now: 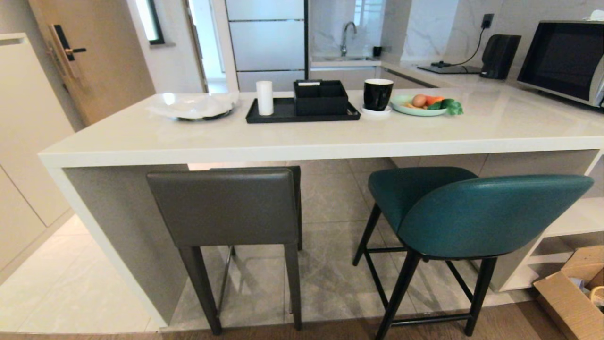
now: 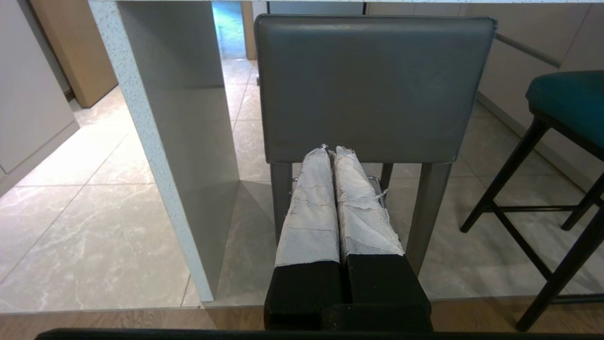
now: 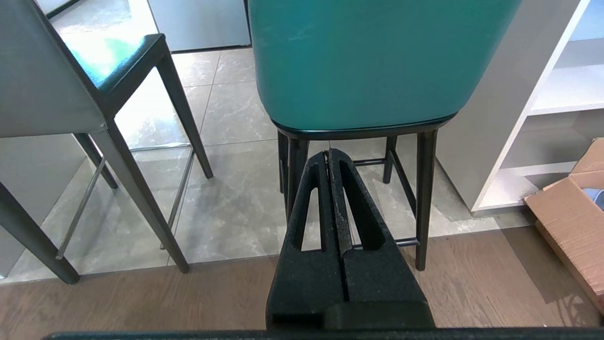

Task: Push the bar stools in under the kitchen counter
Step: Pull the gray chair out from under the dining table

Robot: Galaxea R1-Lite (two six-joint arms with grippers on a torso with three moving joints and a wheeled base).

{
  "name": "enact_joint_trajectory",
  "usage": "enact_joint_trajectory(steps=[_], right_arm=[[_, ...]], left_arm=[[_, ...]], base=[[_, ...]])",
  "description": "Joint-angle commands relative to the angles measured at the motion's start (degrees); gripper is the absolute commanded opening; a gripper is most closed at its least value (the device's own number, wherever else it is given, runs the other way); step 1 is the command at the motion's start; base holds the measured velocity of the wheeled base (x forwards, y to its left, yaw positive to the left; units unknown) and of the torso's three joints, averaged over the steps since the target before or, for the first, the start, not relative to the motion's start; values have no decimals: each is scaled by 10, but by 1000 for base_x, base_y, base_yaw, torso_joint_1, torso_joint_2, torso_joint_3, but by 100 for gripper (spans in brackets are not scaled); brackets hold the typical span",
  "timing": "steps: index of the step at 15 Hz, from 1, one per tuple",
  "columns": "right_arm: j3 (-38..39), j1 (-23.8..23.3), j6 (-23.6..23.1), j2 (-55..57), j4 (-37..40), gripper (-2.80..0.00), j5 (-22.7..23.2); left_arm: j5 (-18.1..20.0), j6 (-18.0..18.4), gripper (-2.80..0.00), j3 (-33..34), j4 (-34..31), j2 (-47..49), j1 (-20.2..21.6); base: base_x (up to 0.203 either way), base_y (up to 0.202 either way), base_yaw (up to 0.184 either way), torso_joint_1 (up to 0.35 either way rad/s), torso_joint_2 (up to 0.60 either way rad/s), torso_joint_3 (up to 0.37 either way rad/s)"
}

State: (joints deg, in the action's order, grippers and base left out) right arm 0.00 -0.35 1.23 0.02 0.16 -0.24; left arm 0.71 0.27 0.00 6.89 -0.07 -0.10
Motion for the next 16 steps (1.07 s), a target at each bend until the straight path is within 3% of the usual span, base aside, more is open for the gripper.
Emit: enact_joint_trajectory(steps=[1,16], right_arm=[[1,0,0,0,0,-280,0],[0,0,0,0,0,-280,0]], left_arm=[[0,0,-280,23,1,1,0],[-1,0,-280,23,1,1,0]], base=[[0,0,0,0,0,0],[0,0,0,0,0,0]])
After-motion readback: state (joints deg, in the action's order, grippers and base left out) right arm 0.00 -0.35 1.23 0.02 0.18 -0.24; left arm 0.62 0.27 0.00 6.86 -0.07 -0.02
